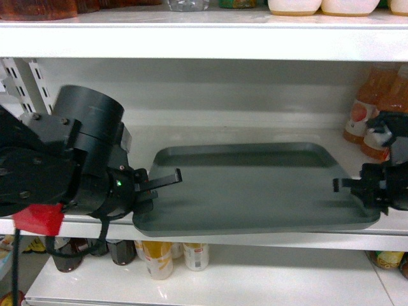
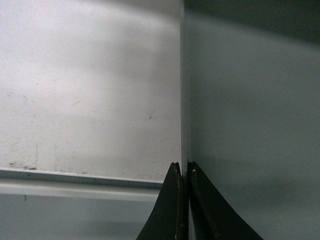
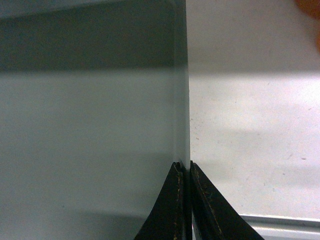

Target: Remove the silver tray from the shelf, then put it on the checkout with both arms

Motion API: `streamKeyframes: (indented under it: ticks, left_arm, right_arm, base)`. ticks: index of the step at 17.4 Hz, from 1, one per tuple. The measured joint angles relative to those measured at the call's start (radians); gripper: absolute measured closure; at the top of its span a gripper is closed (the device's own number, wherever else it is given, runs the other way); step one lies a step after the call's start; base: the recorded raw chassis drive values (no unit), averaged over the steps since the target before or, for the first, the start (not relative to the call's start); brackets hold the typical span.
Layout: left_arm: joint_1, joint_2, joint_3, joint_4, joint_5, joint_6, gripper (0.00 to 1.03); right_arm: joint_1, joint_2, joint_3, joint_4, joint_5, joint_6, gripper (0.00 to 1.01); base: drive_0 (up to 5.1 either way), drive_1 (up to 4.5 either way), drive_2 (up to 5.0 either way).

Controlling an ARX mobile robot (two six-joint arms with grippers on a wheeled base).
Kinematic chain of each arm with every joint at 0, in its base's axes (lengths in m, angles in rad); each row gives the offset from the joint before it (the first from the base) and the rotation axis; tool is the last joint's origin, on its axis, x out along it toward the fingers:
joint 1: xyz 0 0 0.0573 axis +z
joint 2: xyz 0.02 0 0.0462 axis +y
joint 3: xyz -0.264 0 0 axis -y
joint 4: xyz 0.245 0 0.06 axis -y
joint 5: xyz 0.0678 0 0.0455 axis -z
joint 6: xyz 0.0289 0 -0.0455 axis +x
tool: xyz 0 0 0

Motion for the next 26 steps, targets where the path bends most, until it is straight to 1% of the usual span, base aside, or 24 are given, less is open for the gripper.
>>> streamKeyframes:
  ticks: [2,4,7,8,9,10,13,26]
  left_arm:
    - [-0.019,-0.127,-0.082,0.040,-0.029,0.000,1.00]
    - [-0.046,-0.248,-0.177,0.059,-0.077,0.005,1.00]
    - [-0.096,-0.428,-0.352,0.032,-0.127,0.000,1.00]
    - [-0.111,-0.470,-0.391,0.036,-0.161,0.009,1.00]
    - [-0.118,-0.496,-0.407,0.036,-0.176,0.017,1.00]
    - [-0.118,-0.497,-0.406,0.047,-0.178,0.028,1.00]
    - [-0.118,-0.490,-0.405,0.043,-0.179,0.034,1.00]
    - [-0.117,-0.487,-0.401,0.042,-0.182,0.036,1.00]
  right_arm:
    - [-0.016,-0.135,-0.093,0.036,-0.029,0.012,0.98]
    - [-0.032,-0.268,-0.195,0.050,-0.062,0.020,0.98]
    - [-0.055,-0.458,-0.383,0.052,-0.129,0.027,0.99]
    - [-0.061,-0.497,-0.426,0.073,-0.138,0.029,0.99]
    - [-0.061,-0.520,-0.445,0.078,-0.142,0.030,0.99]
    - [-0.061,-0.520,-0.445,0.085,-0.143,0.031,0.99]
    - [-0.061,-0.519,-0.444,0.080,-0.145,0.031,0.99]
    - [-0.061,-0.518,-0.443,0.083,-0.146,0.032,0.99]
  base:
    - [0.0,0.00,0.0]
    - [0.0,0.00,0.0]
    - [0.0,0.00,0.0]
    - [0.0,0.00,0.0]
    - [0.0,0.00,0.0]
    - [0.0,0.00,0.0]
    - [0.0,0.00,0.0]
    - [0.0,0.00,0.0]
